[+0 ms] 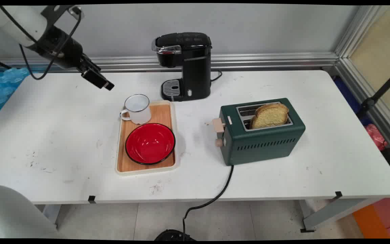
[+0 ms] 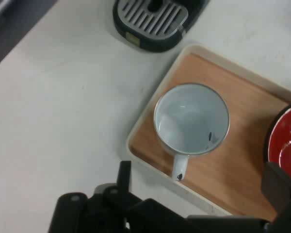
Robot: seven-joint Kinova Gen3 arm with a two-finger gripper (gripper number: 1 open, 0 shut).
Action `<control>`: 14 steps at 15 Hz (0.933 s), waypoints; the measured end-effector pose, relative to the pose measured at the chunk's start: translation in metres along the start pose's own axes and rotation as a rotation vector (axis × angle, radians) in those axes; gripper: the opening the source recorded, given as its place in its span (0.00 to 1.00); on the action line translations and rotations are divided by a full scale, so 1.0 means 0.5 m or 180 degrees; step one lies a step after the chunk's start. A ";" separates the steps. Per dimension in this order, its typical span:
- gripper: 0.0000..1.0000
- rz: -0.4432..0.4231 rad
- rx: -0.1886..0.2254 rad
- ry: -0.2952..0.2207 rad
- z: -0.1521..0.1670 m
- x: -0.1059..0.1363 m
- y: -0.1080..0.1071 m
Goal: Press the toaster switch
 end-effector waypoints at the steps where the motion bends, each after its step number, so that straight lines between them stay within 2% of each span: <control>1: 1.00 0.0049 -0.0029 -0.0016 0.002 -0.003 0.001; 6: 1.00 0.0470 -0.0429 -0.0102 0.011 -0.006 0.048; 8: 1.00 0.0637 -0.0606 -0.0064 0.006 0.010 0.078; 14: 1.00 0.1040 -0.0909 0.0139 -0.017 0.082 0.170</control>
